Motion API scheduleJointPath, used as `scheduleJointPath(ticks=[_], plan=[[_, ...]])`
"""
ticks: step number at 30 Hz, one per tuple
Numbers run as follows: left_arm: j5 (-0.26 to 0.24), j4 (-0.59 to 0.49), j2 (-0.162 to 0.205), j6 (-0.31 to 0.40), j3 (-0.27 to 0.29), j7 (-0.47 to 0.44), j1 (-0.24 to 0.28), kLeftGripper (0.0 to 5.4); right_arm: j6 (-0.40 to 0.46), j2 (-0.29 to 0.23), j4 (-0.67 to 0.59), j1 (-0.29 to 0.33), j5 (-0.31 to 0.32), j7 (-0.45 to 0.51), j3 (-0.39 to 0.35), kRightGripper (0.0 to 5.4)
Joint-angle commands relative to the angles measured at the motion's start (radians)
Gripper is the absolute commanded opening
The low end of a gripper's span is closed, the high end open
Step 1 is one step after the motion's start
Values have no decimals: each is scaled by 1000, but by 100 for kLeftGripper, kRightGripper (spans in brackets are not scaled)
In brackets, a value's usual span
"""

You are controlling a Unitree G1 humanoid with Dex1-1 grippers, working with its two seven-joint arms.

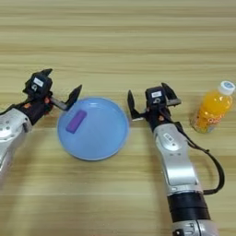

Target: Move the objects on the table

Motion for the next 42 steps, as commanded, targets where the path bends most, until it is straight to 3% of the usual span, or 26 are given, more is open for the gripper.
scheduleJointPath(ticks=[1, 4, 11, 27, 42], plan=[[22, -34, 9, 83, -92, -38, 18, 540, 12, 15, 3, -22, -11, -16, 7, 538], [34, -12, 1, 100, -151, -47, 23, 540, 18, 28, -1, -27, -15, -28, 13, 538], [60, 140, -7, 62, -200, -54, 12, 540, 26, 44, -10, -33, -22, -45, 22, 538], [88, 213, 6, 2, -164, -50, 1, 540, 43, 62, -25, -37, -36, -56, 37, 538], [111, 265, 6, -16, -195, -73, -3, 540, 61, 73, -45, -40, -46, -66, 45, 538]])
